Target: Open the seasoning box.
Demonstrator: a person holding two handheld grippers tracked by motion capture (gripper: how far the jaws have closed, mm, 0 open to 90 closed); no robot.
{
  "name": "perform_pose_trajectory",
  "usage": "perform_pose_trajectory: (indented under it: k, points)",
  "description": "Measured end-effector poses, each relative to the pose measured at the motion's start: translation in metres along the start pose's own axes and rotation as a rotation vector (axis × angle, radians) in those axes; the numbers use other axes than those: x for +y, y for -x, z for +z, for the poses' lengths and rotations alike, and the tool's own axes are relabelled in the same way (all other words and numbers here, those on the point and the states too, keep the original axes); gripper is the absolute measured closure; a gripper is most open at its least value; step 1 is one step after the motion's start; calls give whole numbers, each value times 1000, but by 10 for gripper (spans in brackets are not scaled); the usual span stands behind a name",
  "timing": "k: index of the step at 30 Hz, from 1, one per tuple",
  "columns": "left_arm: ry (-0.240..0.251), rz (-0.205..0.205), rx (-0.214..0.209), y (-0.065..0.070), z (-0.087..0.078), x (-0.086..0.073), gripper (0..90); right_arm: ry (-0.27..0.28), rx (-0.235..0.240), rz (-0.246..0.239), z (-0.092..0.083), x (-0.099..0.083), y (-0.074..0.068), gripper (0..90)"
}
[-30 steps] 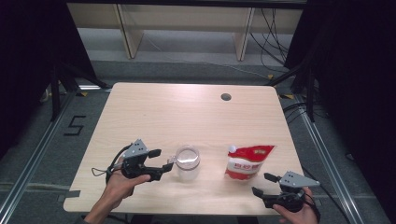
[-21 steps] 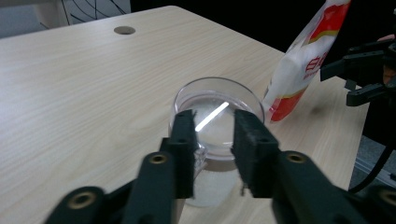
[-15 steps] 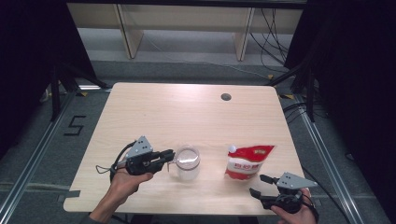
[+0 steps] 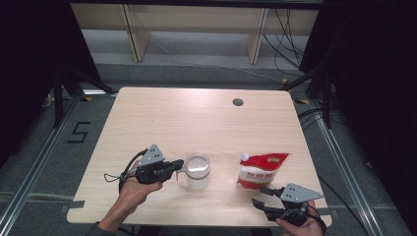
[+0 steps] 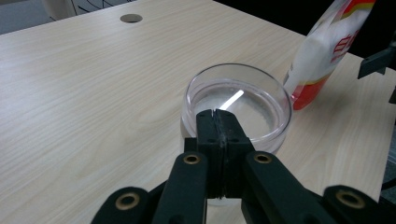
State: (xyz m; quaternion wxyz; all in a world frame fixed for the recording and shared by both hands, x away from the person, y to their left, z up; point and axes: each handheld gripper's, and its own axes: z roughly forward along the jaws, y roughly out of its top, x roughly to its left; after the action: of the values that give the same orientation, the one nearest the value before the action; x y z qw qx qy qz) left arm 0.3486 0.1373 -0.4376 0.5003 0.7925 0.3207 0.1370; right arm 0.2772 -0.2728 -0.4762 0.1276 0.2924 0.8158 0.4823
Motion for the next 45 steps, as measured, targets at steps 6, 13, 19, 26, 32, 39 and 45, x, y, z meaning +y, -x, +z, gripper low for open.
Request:
perform_pose_trajectory:
  k: [6, 13, 19, 26, 32, 39, 45]
  points:
    - [3, -5, 3, -3, 1, -3, 892, 26, 26, -58, 15, 6, -7, 555]
    - [7, -8, 0, -2, 2, -4, 892, 25, 21, -82, 28, 13, -14, 643]
    - [11, -11, -4, -2, 2, -4, 891, 34, 38, -105, 44, 22, -20, 689]
    - [13, 1, -6, -2, 1, -5, 885, 54, 41, -123, 66, 34, -30, 771]
    - [21, 1, -3, -2, 1, -6, 883, 82, 27, -167, 80, 42, -36, 831]
    - [28, -3, -2, -2, 1, -8, 882, 84, 9, -169, 91, 45, -39, 849]
    - [32, 6, -6, -2, 0, -9, 876, 89, -1, -157, 97, 50, -42, 864]
